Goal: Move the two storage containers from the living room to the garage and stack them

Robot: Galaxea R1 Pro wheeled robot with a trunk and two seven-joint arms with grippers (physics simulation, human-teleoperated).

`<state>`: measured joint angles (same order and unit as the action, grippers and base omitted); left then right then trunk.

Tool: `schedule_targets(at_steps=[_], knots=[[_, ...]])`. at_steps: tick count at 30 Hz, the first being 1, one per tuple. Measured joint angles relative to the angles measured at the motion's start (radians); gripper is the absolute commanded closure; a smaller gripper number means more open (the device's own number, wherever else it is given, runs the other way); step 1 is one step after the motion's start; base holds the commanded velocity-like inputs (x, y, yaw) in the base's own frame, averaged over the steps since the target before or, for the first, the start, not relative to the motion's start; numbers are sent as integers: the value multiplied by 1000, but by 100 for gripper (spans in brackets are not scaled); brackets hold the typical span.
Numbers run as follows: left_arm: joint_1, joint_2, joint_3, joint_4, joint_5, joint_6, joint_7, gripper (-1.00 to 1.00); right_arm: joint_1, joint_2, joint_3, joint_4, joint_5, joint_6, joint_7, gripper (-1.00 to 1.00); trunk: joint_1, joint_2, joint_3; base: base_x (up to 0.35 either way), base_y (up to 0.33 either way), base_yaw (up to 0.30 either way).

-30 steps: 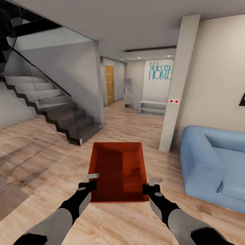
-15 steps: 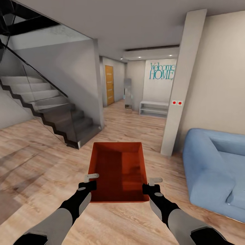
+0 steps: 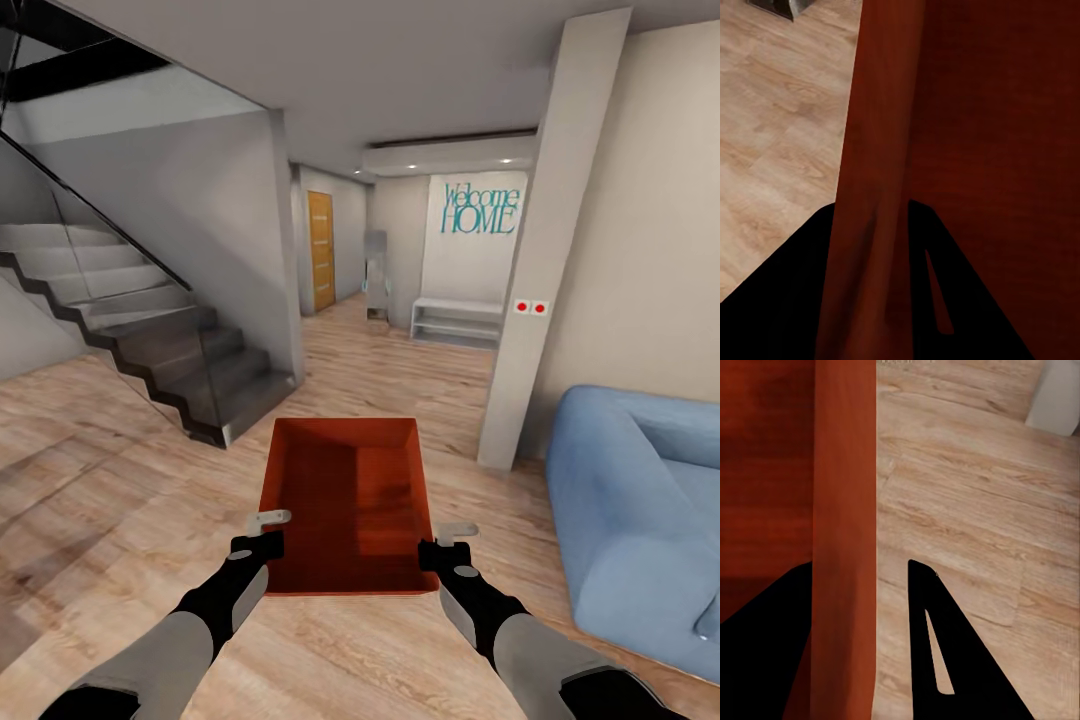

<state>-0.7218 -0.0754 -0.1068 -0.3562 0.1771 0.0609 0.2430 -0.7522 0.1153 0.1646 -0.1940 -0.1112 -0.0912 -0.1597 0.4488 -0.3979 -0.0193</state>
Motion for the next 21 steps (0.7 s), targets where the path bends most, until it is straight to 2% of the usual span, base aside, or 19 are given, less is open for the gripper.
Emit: schedule_targets(at_steps=[12,21], knots=[[0,0,-1,1,2,0,0,100,0,0,0,0,1,1,0,100,0,0,0,323,0,-8],[0,0,-1,1,2,0,0,100,0,0,0,-1,1,2,0,100,0,0,0,323,0,-226]])
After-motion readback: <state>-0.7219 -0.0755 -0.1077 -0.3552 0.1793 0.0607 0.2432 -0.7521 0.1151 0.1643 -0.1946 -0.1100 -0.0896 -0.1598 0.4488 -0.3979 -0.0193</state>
